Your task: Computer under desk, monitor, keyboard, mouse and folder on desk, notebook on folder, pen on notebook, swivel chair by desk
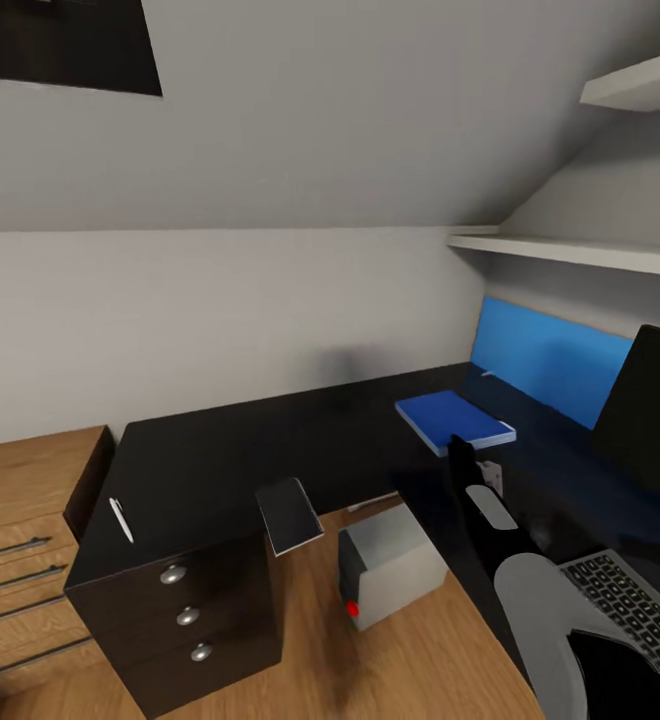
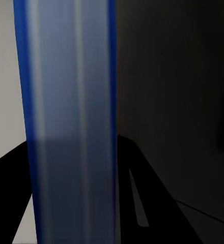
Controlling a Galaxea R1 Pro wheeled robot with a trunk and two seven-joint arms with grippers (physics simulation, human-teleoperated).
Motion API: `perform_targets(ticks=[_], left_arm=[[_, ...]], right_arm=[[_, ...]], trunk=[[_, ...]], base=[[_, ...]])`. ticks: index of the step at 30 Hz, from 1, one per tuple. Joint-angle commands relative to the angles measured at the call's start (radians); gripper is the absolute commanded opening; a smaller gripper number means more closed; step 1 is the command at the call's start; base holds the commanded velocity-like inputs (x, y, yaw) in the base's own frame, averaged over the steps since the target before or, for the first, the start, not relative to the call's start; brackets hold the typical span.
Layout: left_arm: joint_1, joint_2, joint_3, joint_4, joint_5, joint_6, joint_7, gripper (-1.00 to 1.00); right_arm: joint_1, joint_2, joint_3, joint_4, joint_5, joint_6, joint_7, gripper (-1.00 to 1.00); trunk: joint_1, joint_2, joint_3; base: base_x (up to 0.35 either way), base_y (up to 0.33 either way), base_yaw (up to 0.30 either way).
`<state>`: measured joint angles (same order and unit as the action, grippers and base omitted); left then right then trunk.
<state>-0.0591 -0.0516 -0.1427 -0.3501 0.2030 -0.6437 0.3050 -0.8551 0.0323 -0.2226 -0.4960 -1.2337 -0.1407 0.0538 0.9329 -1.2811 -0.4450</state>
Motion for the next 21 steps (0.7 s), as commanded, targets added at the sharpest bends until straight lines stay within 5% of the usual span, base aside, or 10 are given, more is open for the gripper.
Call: perform_targets(ticks=[1, 21], left_arm=[[-0.001, 0.001, -0.008, 0.000, 0.009, -0.003, 0.005, 1.00], [-0.001, -0.001, -0.009, -0.001, 0.009, -0.002, 0.005, 1.00]], right_arm=[[-0.001, 0.004, -0.003, 0.000, -0.010, -0.001, 0.006, -1.00], [-0.001, 0.009, -0.005, 0.002, -0.012, -0.002, 0.001, -1.00]], trunk=[[0.004, -0.008, -0.004], [0.081, -0.148, -0.067]], base=[[0.000, 0.000, 0.000], [0.000, 0.000, 0.000]])
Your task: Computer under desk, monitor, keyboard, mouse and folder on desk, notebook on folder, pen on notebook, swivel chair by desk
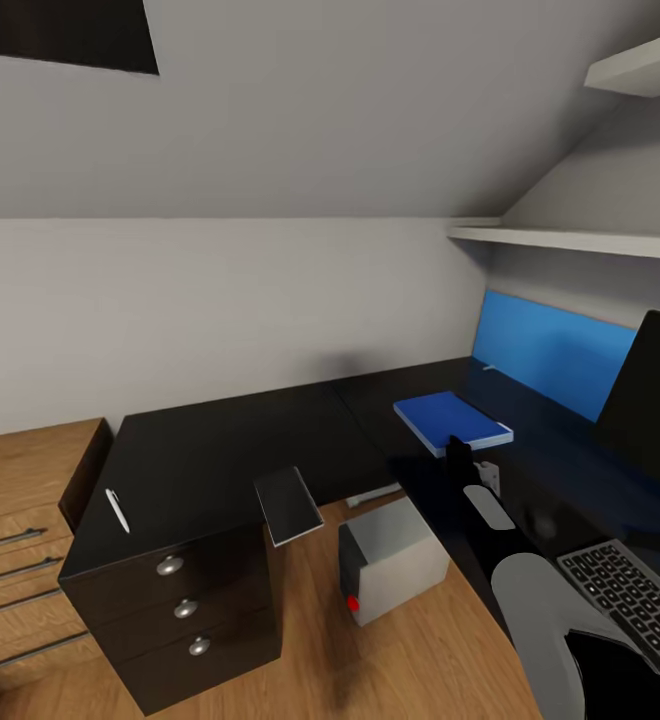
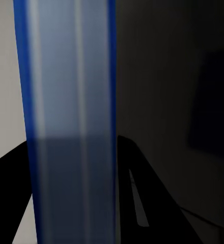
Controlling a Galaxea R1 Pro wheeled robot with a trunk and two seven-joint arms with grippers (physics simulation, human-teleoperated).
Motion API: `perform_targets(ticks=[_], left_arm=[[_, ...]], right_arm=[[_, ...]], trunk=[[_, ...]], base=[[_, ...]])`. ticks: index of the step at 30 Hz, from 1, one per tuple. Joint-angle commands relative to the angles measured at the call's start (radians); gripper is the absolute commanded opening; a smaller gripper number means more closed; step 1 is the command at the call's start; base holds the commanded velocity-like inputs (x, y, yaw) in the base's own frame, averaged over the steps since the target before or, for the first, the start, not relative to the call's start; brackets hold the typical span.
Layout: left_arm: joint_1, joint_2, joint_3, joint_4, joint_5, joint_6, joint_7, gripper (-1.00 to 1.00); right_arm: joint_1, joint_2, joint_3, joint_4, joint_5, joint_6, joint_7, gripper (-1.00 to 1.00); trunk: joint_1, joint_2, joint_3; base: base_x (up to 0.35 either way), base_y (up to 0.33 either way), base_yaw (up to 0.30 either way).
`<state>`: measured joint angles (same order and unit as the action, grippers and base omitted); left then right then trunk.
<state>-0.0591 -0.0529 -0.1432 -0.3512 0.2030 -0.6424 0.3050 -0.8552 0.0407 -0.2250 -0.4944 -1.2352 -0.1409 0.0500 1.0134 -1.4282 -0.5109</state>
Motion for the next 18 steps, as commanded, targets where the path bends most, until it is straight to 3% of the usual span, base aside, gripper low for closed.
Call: perform_targets(ticks=[1, 15, 18], left_arm=[[-0.001, 0.001, -0.009, 0.000, 0.009, -0.004, 0.005, 1.00], [-0.001, 0.001, -0.008, 0.000, 0.009, -0.009, 0.005, 1.00], [-0.001, 0.002, -0.007, -0.001, 0.040, -0.011, 0.005, 1.00]], right_arm=[[-0.001, 0.001, -0.002, 0.000, -0.010, -0.002, 0.005, -1.00], [-0.001, -0.001, -0.004, 0.000, -0.009, -0.003, 0.002, -1.00], [-0.001, 0.000, -0.004, 0.000, -0.009, -0.003, 0.003, -1.00]], trunk=[[0.004, -0.008, -0.004], [0.054, -0.099, -0.045], [0.058, -0.106, -0.048]], base=[[0.000, 0.000, -0.006], [0.000, 0.000, -0.142], [0.000, 0.000, -0.010]])
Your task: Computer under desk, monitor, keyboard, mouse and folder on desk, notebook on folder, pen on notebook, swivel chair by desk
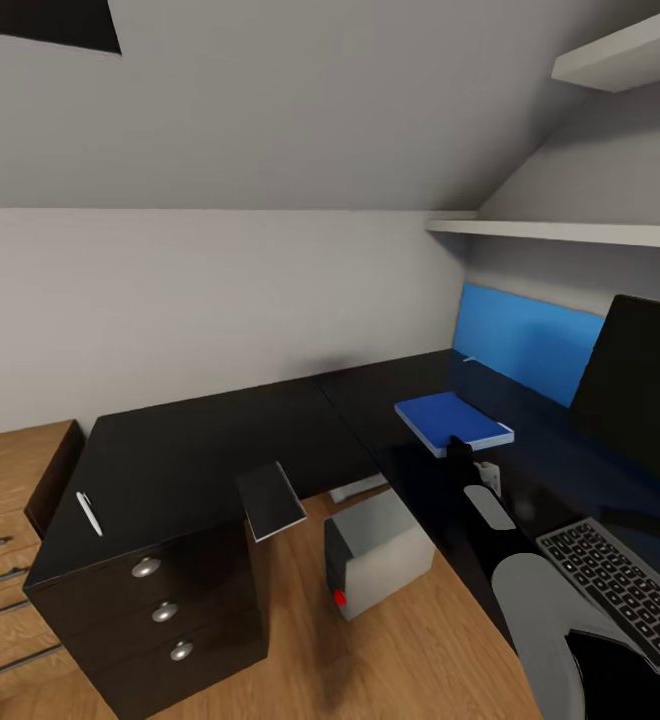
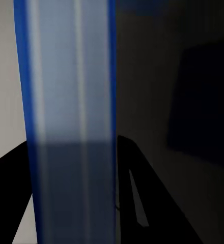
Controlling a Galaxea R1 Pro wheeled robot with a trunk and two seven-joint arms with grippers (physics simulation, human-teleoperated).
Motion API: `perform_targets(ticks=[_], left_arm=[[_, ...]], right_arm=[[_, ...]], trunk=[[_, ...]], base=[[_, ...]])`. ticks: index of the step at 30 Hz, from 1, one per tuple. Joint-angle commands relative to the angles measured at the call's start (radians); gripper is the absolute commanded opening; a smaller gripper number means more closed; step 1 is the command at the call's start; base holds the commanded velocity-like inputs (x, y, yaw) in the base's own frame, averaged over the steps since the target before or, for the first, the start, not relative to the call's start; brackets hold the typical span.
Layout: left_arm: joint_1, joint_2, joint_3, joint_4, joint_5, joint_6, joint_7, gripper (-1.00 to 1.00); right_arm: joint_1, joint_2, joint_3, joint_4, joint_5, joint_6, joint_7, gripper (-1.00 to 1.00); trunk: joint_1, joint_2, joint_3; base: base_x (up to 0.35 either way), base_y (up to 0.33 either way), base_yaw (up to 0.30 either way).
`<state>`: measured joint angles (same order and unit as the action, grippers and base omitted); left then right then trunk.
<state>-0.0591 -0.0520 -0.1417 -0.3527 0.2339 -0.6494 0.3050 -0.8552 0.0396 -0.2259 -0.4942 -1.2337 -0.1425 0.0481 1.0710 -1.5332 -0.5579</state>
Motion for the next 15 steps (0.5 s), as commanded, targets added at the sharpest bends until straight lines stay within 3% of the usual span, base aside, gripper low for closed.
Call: perform_targets(ticks=[1, 15], left_arm=[[-0.001, 0.001, -0.009, 0.000, 0.014, -0.004, 0.005, 1.00], [-0.001, 0.001, -0.010, 0.000, 0.022, -0.004, 0.005, 1.00]], right_arm=[[-0.001, 0.001, -0.003, 0.000, -0.010, -0.002, 0.005, -1.00], [-0.001, 0.002, -0.001, 0.007, -0.010, 0.000, 0.006, -1.00]], trunk=[[0.004, -0.008, -0.004], [0.058, -0.106, -0.048]], base=[[0.000, 0.000, -0.002], [0.000, 0.000, 0.000]])
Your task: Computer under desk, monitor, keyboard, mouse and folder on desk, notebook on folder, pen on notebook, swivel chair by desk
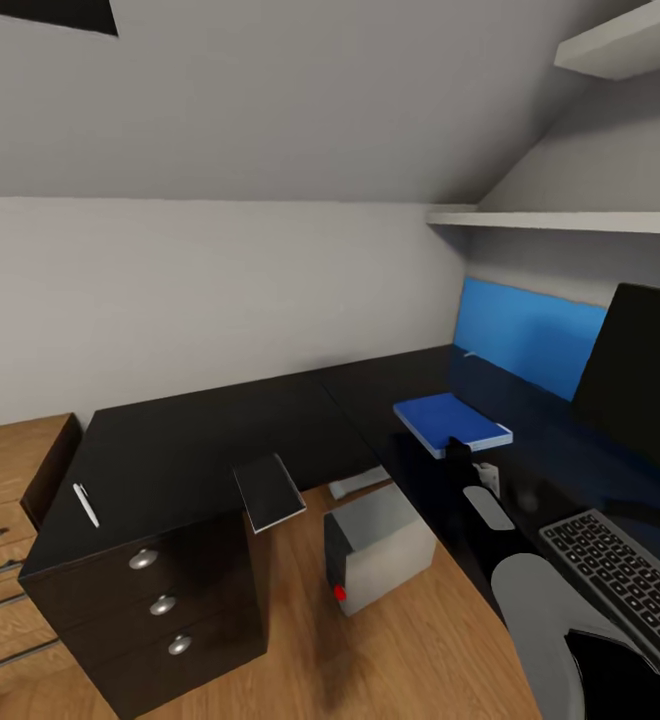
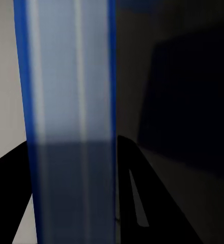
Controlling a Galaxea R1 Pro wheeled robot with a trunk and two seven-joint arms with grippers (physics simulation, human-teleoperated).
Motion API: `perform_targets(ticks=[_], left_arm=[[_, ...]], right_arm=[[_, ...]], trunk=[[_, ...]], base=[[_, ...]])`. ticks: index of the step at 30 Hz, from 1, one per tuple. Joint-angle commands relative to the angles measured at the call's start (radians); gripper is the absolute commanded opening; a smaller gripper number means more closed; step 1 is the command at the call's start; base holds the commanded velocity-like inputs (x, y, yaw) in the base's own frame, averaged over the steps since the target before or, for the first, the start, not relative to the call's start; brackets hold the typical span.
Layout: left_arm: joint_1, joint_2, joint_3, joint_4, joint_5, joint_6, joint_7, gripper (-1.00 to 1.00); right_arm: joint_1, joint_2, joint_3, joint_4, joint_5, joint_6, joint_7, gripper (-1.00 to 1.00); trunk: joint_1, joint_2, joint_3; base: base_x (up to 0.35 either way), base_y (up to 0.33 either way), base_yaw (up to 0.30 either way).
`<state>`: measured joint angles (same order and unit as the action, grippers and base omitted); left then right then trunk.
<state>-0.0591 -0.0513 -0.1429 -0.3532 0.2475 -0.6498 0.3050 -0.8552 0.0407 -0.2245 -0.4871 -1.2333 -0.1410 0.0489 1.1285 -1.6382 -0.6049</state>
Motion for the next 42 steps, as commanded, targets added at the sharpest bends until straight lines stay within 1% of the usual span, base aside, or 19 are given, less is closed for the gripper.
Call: perform_targets(ticks=[1, 8, 17, 23, 32, 33, 42], left_arm=[[-0.001, 0.001, -0.009, 0.000, 0.009, -0.004, 0.005, 1.00], [-0.001, 0.000, -0.009, 0.000, 0.009, -0.004, 0.005, 1.00], [-0.001, 0.003, -0.009, 0.000, 0.007, -0.005, 0.005, 1.00], [-0.001, 0.003, -0.010, 0.000, 0.007, -0.004, 0.003, 1.00], [-0.001, 0.004, -0.011, 0.000, 0.007, -0.005, 0.003, 1.00], [-0.001, 0.004, -0.011, 0.000, 0.007, -0.005, 0.003, 1.00], [-0.001, 0.004, -0.011, 0.002, 0.008, -0.005, 0.003, 1.00]], right_arm=[[-0.001, 0.001, -0.003, 0.001, -0.010, -0.002, 0.006, -1.00], [-0.001, 0.000, -0.003, 0.002, -0.011, -0.002, 0.005, -1.00], [-0.001, -0.001, -0.003, 0.002, -0.011, -0.002, 0.006, -1.00], [-0.001, -0.001, -0.003, 0.002, -0.011, -0.001, 0.005, -1.00], [-0.001, -0.002, -0.003, 0.002, -0.009, 0.000, 0.003, -1.00], [-0.001, -0.002, -0.003, 0.002, -0.008, 0.000, 0.002, 1.00], [-0.001, -0.002, -0.001, 0.002, -0.003, -0.003, 0.002, 1.00]], trunk=[[0.004, -0.008, -0.004], [0.031, -0.057, -0.026], [0.031, -0.057, -0.026], [0.031, -0.057, -0.026], [0.031, -0.057, -0.026], [0.031, -0.057, -0.026], [0.031, -0.057, -0.026]], base=[[0.000, 0.000, 0.000], [0.000, 0.000, 0.000], [0.002, 0.000, 0.000], [0.140, 0.000, 0.000], [0.010, 0.000, 0.000], [0.000, 0.000, 0.000], [0.000, 0.000, 0.000]])
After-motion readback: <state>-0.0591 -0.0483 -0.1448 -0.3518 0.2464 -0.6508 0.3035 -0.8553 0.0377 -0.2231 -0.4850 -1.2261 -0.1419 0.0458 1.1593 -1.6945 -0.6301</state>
